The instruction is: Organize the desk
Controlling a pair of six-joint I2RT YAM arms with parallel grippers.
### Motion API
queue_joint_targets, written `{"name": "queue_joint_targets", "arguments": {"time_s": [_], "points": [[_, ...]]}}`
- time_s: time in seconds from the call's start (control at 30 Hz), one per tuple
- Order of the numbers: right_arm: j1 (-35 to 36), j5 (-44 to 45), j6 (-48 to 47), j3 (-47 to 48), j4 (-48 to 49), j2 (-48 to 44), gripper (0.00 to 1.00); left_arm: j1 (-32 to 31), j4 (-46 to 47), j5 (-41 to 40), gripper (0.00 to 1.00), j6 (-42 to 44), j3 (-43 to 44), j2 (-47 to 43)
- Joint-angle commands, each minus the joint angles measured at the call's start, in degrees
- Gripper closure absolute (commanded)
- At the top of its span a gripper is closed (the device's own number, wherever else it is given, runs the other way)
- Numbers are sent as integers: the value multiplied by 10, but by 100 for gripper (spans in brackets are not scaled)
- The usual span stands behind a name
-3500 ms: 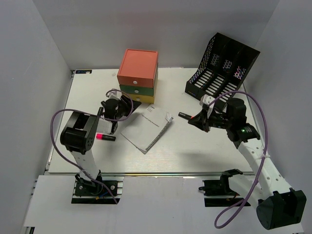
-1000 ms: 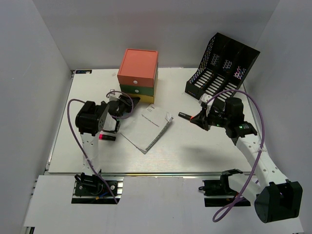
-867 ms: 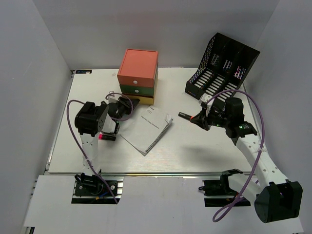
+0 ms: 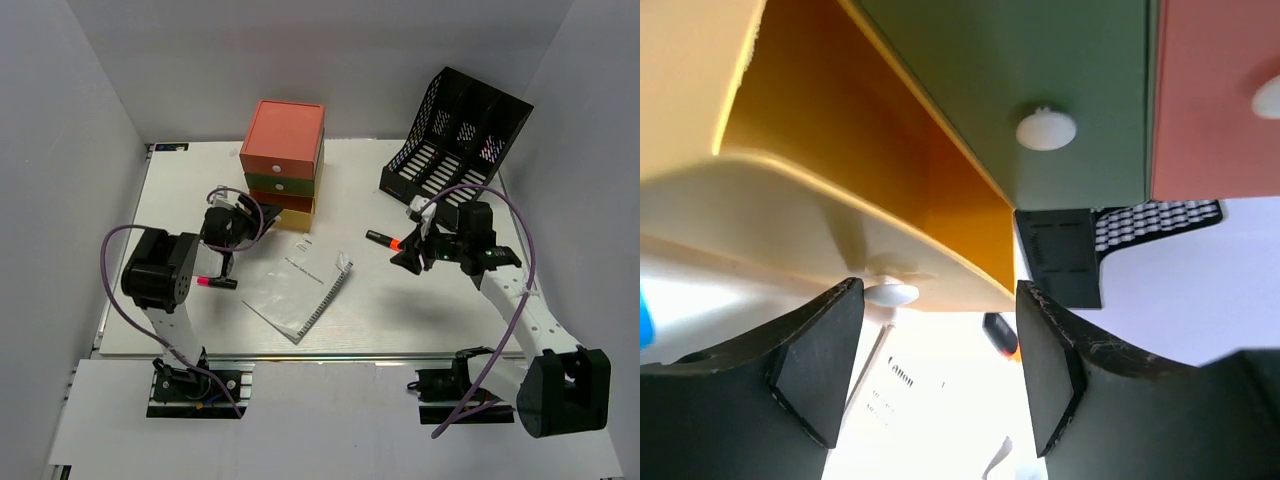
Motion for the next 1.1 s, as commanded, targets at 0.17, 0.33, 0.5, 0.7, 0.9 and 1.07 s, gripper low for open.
{"name": "queue_joint_targets", "arguments": {"time_s": [0.17, 0.33, 0.5, 0.7, 0.9, 1.07], "points": [[-5, -27, -42, 21, -40, 22, 46, 2, -346, 32, 29, 132, 61, -149], [-6, -13, -47, 23, -40, 31, 46, 2, -476, 47, 30, 211, 65, -227], [1, 35, -45, 28, -6, 43, 61, 7, -605, 8, 61, 308, 71, -347], [35, 132, -75, 137, -81, 182, 55, 7, -750, -79, 100, 403, 86, -488], [79, 242, -60, 238, -100, 316, 33, 7, -751, -163, 27, 447, 33, -625], [94, 314, -54, 325, -139, 400, 24, 7, -772, -221, 23, 456, 38, -667]]}}
